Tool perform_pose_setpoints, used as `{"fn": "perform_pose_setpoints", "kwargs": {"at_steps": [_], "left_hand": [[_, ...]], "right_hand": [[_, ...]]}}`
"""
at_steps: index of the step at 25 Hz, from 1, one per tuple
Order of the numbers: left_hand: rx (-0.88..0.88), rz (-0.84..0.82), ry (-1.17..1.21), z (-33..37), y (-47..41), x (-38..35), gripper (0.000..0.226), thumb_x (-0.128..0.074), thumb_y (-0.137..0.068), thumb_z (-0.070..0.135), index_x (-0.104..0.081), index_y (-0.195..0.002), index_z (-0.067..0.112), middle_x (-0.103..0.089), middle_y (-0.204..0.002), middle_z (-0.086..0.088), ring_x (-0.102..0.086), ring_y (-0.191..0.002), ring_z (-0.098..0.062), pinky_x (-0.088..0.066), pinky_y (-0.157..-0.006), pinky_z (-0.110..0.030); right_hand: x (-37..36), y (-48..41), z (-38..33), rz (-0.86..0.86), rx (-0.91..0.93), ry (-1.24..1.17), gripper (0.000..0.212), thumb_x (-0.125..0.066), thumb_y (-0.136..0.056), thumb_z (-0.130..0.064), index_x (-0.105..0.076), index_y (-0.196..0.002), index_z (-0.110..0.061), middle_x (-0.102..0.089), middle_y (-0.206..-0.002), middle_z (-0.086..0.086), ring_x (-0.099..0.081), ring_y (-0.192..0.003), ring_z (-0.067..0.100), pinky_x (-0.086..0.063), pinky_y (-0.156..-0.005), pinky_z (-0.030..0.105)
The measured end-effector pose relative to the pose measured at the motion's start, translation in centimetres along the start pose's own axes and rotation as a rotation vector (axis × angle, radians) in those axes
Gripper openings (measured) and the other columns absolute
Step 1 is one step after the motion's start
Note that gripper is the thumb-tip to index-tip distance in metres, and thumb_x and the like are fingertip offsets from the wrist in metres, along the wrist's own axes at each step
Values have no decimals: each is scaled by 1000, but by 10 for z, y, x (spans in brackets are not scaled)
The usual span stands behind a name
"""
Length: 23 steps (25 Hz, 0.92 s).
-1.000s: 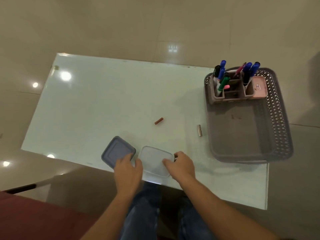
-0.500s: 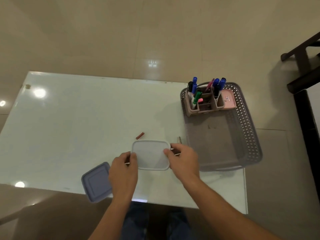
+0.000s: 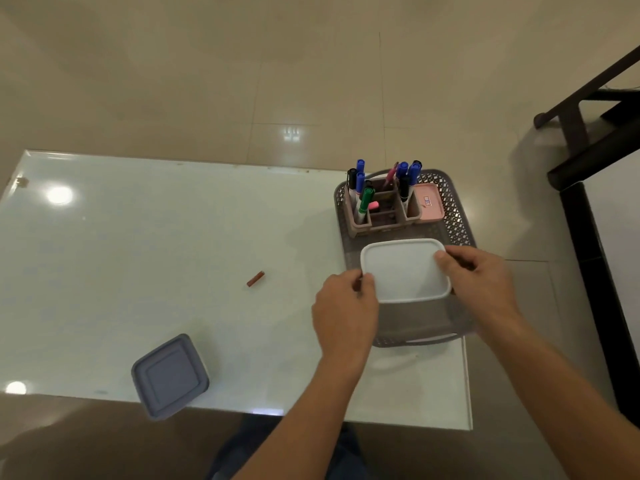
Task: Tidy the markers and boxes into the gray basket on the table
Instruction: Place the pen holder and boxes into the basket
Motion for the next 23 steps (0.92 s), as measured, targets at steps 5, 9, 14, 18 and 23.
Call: {"fn": "perform_pose_setpoints", "kwargs": {"at_steps": [5, 9, 14, 18, 23], "left_hand": [[17, -115, -40, 7, -11, -40, 18, -52, -96, 27, -69, -91, 22, -70, -85, 5, -62, -74, -16, -48, -64, -29], [65, -152, -16, 0, -30, -49, 21, -51, -97, 28, -69, -103, 20, -70, -93, 0, -65, -80, -18, -57, -70, -32], [93, -192, 21, -6, -35, -49, 38, -51, -99, 33, -62, -130, 15, -68, -123, -3, -64, -103, -20, -48, -87, -29], [126, 48, 138, -33, -29, -11, 36, -52, -99, 33, -60, -133, 25, -61, -132, 7, -63, -110, -13, -41, -90, -20], [112, 427, 123, -119, -50, 73, 26, -55, -95, 27, -69, -116, 22, -64, -115, 3, -65, -91, -17, -54, -85, -38]], "right_hand": [[2, -37, 26, 55, -22, 83, 26, -72, -90, -27, -76, -114, -19, -74, -101, -2, -69, -98, 24, -56, -93, 44], [-36, -65, 37, 20, -53, 90, 28, -73, -89, -26, -76, -115, -15, -75, -107, 3, -68, -102, 25, -54, -97, 47], [-71, -85, 42, 40, -33, 138, 29, -70, -90, -29, -76, -114, -14, -76, -109, 6, -68, -103, 27, -54, -95, 43], [-77, -83, 38, 49, 20, 254, 34, -67, -92, -34, -74, -119, -14, -75, -114, 11, -67, -107, 32, -52, -98, 40], [-67, -20, -24, 312, 275, 315, 35, -54, -96, -36, -67, -120, -14, -58, -121, 16, -58, -102, 32, -47, -88, 37]]}}
Point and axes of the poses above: each hand's wrist, its own y-axis away from the middle knuckle, its own x-axis out of the back of the hand, z = x × y, the point moved 9 cm from there along -y, towards the middle knuckle
